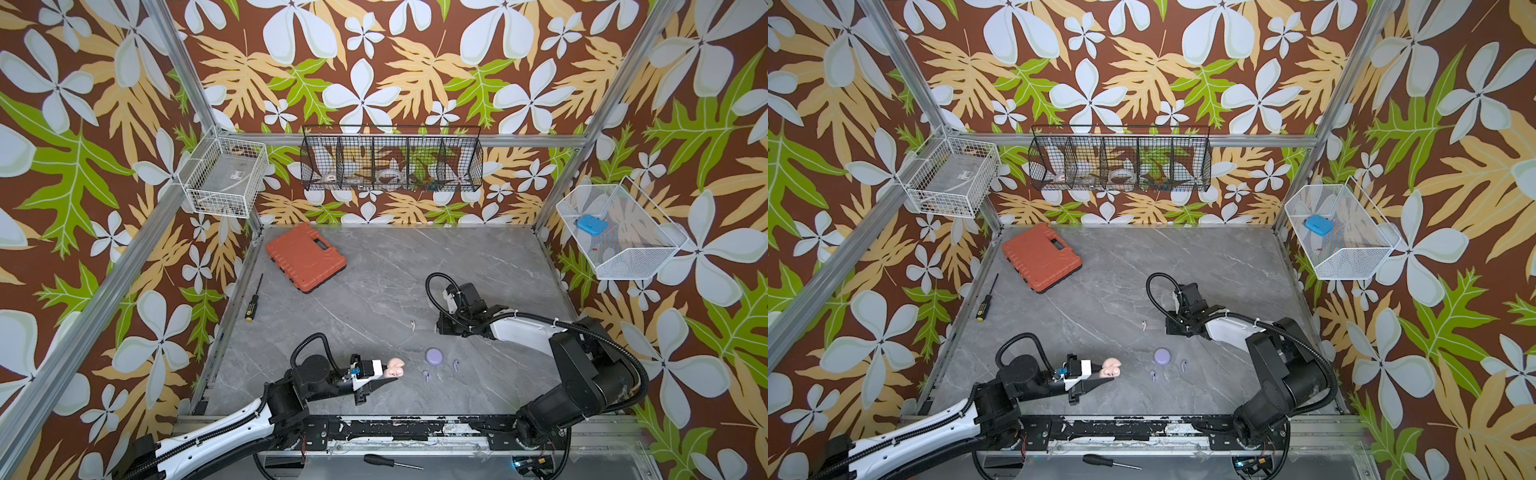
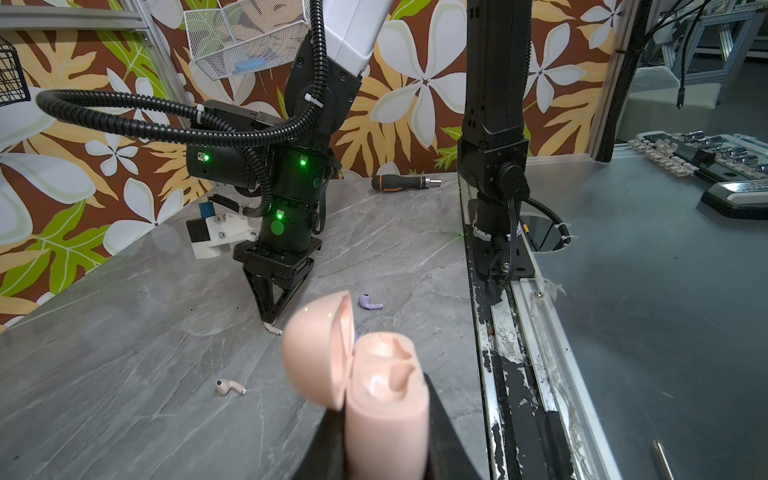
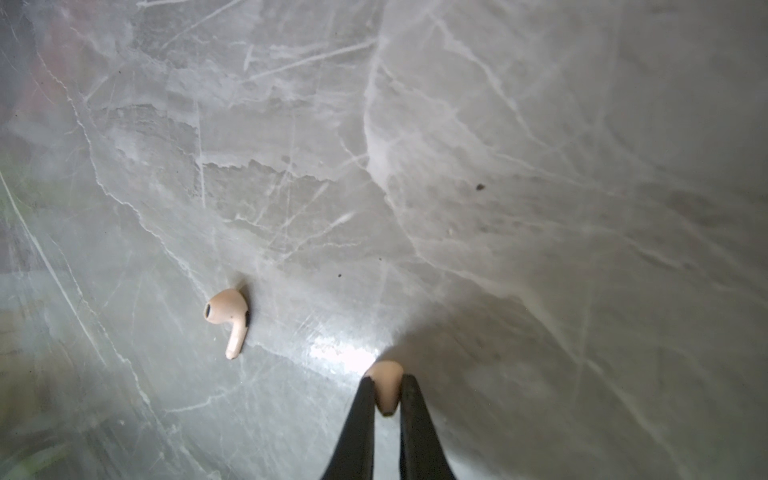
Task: Insert wireless bluetooth earbuds into charging case
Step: Rotate the wireless bluetooth earbud at the center of the table.
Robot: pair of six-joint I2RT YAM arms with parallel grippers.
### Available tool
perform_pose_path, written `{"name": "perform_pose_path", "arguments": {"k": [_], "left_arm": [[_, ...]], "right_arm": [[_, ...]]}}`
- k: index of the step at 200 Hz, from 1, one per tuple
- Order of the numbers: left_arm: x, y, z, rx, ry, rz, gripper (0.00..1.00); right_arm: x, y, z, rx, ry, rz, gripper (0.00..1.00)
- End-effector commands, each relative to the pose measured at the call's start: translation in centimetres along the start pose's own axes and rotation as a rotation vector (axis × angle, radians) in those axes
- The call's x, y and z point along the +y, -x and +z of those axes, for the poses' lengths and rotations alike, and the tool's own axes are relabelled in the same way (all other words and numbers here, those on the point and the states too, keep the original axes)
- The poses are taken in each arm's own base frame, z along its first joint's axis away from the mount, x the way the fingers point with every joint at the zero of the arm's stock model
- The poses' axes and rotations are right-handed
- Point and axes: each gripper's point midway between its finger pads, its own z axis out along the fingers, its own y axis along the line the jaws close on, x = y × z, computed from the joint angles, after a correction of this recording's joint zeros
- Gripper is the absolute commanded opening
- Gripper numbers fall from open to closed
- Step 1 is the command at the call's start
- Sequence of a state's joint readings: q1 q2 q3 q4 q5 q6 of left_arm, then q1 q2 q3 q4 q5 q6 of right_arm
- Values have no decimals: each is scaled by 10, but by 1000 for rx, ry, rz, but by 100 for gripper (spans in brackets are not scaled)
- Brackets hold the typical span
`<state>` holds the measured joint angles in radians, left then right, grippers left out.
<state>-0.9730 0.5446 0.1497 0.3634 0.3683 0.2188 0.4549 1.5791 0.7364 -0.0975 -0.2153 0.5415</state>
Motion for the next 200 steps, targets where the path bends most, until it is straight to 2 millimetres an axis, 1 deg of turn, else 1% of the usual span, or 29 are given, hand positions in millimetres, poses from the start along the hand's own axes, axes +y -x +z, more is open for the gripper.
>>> {"name": "perform_pose_path", "arguments": {"k": [1,109,200], "left_arm": [[0,4,0,-15,-3,15,0],[-2,3,0,-13,-7,20,0],[-2,2,0,-10,-8,21,0]], "right_arm": [[-6,-8,0,26,-15,10,12],[-12,-13,-2,14,-10,23,14],[-14,-15,-5,3,44,67,16]]}}
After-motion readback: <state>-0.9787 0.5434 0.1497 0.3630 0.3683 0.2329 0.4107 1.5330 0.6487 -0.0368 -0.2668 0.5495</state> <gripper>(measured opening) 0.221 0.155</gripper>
